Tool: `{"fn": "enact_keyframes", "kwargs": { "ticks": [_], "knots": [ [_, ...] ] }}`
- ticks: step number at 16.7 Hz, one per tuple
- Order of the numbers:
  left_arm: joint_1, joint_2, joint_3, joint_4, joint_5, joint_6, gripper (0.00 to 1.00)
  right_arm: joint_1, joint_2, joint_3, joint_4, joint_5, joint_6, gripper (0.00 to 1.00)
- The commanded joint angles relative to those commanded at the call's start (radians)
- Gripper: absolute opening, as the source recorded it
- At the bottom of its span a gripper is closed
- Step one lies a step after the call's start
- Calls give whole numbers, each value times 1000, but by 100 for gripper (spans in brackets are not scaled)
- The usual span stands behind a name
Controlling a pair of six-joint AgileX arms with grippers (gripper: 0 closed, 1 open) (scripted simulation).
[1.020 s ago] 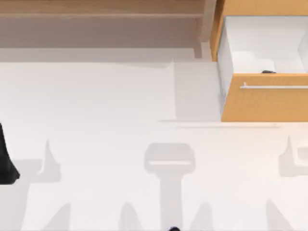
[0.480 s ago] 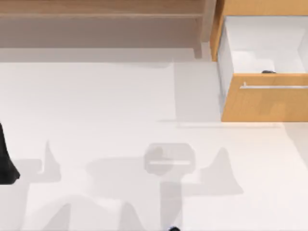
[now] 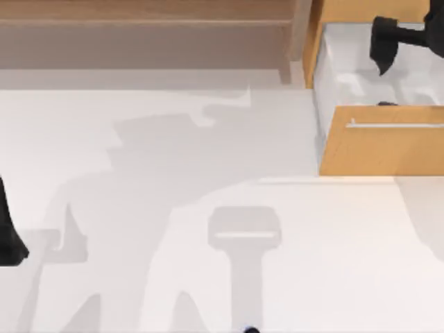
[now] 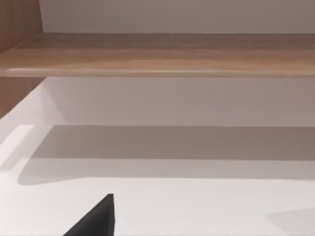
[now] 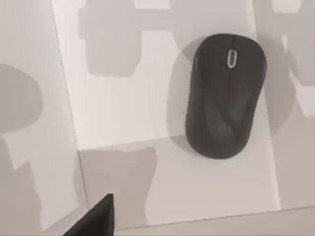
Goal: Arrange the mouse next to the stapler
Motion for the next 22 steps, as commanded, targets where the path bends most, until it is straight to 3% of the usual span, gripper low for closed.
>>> {"fn": "enact_keyframes", "kwargs": {
  "ticks": [4,8,22],
  "knots": [
    [0,0,0,0,0,0,100,-2,269,255,-144,26,64,100],
    [0,0,0,0,0,0,100,-3,401,379,-206,40,107,100],
    [0,0,0,0,0,0,100,-3,402,309,-143,42,110,100]
  ]
}}
